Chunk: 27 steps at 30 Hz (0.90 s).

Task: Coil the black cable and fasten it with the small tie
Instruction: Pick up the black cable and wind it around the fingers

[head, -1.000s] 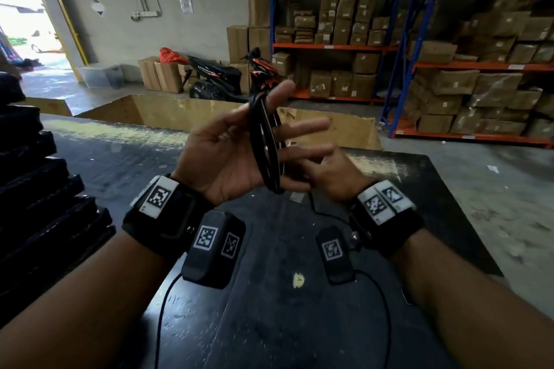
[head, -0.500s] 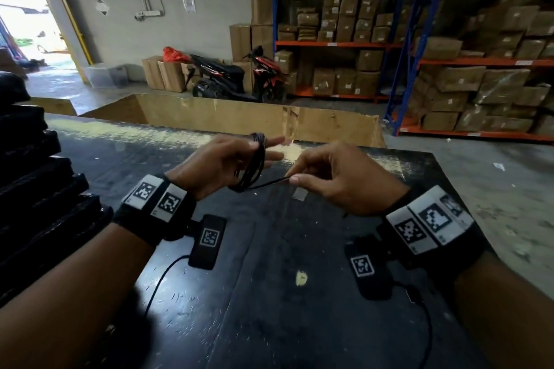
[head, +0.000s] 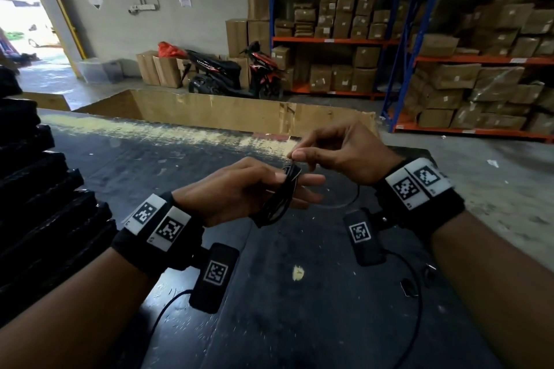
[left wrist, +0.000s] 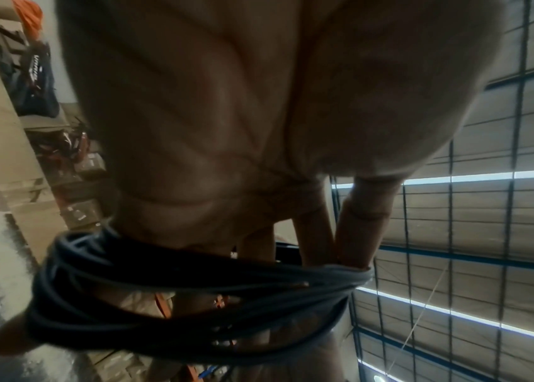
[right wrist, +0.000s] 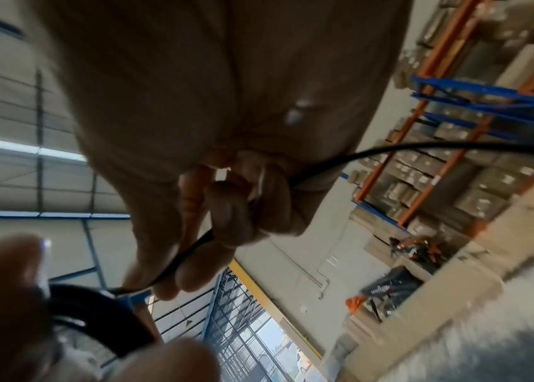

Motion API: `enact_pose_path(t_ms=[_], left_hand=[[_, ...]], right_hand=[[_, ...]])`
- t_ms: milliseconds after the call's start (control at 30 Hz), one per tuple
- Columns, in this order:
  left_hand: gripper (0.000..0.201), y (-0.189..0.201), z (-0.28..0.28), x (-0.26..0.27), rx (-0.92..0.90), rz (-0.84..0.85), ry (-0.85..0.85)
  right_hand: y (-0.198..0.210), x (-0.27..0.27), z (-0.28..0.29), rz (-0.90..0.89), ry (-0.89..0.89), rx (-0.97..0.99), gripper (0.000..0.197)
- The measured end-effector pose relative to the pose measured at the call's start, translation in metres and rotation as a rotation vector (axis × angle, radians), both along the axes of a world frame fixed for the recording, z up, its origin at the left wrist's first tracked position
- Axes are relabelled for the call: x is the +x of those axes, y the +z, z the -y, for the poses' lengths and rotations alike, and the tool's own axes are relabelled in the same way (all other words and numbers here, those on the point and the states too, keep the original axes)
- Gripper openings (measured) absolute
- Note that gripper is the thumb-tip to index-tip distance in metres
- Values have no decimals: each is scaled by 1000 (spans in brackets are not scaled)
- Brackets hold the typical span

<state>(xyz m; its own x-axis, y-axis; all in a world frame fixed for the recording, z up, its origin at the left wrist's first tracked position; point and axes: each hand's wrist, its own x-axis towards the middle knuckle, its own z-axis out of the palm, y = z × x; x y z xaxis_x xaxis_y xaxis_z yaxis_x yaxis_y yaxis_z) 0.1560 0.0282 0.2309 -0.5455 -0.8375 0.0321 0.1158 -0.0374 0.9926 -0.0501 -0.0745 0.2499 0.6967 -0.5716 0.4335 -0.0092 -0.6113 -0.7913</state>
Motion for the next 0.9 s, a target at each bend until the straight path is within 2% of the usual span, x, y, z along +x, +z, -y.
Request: enact_pose_path(t_ms=[67,200,267,400,500,633,700,800,900], left_hand=[[54,2,-1,-1,5,21,4],[60,2,-2,-6,81,37,3],[71,2,-4,-6,11,56,-4],[48,-7,1,-9,-17,105,-31],[49,-7,3,-9,-20,76,-14],[60,-6,6,-1,-60,45,90],[64,-5,7,2,-42,9,125],[60,-3,9,4,-1,-58,134],[52,0,15,6,17,-151,131]], right_hand=[[-13,2,0,45,37,90,12],[-25,5,0,123,42,147,10],[-28,6,1,138,15,152,9],[-36,8,6,135,-67,122,15],[-40,4,11,159,-94,155,21],[-54,-1,9,117,-60,204,9],[-66,1,6,78,-76,239,15],[-83,5,3,15,-122,275,21],[-96,11,-2,-8,-143,312,18]])
